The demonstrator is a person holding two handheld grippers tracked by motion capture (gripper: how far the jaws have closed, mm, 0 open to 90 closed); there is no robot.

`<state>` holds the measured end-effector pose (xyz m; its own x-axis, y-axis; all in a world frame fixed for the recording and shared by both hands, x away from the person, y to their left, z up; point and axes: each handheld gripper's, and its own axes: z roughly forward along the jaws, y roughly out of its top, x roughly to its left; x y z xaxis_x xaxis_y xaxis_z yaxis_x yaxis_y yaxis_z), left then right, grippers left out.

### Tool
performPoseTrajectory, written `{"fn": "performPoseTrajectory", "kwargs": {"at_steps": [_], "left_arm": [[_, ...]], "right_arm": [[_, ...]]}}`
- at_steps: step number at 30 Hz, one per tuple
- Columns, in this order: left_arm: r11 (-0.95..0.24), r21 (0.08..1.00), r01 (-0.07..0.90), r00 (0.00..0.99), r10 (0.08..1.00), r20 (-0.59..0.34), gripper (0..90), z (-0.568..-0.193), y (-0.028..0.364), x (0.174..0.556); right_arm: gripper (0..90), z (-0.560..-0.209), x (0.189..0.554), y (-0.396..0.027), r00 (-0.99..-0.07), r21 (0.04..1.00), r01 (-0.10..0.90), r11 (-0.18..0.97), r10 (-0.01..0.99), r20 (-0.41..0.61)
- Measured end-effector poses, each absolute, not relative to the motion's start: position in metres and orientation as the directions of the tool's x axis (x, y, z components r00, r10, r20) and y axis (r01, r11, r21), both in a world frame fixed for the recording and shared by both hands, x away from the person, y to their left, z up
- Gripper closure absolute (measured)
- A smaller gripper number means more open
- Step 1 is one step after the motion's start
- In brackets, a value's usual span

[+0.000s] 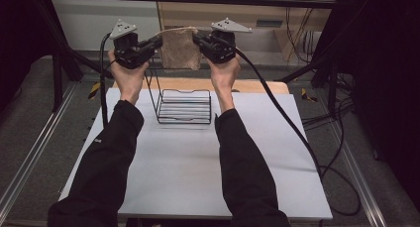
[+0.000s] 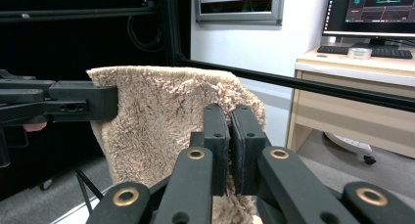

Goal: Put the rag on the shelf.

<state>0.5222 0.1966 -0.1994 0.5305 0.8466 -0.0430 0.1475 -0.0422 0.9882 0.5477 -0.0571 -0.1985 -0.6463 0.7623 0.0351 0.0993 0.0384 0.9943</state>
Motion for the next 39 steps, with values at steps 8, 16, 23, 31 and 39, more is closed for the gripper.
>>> {"fn": "performPoseTrajectory", "kwargs": {"at_steps": [8, 16, 23, 31, 39], "left_arm": [[-0.067, 0.986, 0.151, 0.523, 0.852, -0.022, 85.5, -0.205, 0.200, 0.522], [-0.093, 0.984, 0.154, 0.504, 0.864, 0.003, 85.5, -0.210, 0.206, 0.522], [-0.112, 0.982, 0.153, 0.513, 0.858, 0.018, 85.5, -0.215, 0.206, 0.521], [-0.137, 0.979, 0.151, 0.496, 0.867, 0.045, 85.5, -0.217, 0.214, 0.520], [-0.100, 0.981, 0.165, 0.539, 0.842, -0.005, 85.5, -0.225, 0.215, 0.518]], "right_arm": [[86.8, -0.209, 0.549, -0.055, -0.658, 0.993, 0.111, 0.049, 0.752, 0.037], [86.7, -0.216, 0.551, -0.048, -0.677, 0.990, 0.132, 0.057, 0.735, 0.048], [86.6, -0.218, 0.550, -0.050, -0.679, 0.988, 0.145, 0.060, 0.732, 0.055], [86.5, -0.222, 0.547, -0.043, -0.697, 0.985, 0.163, 0.056, 0.713, 0.075], [86.5, -0.226, 0.546, -0.045, -0.692, 0.983, 0.172, 0.067, 0.718, 0.072]]}}
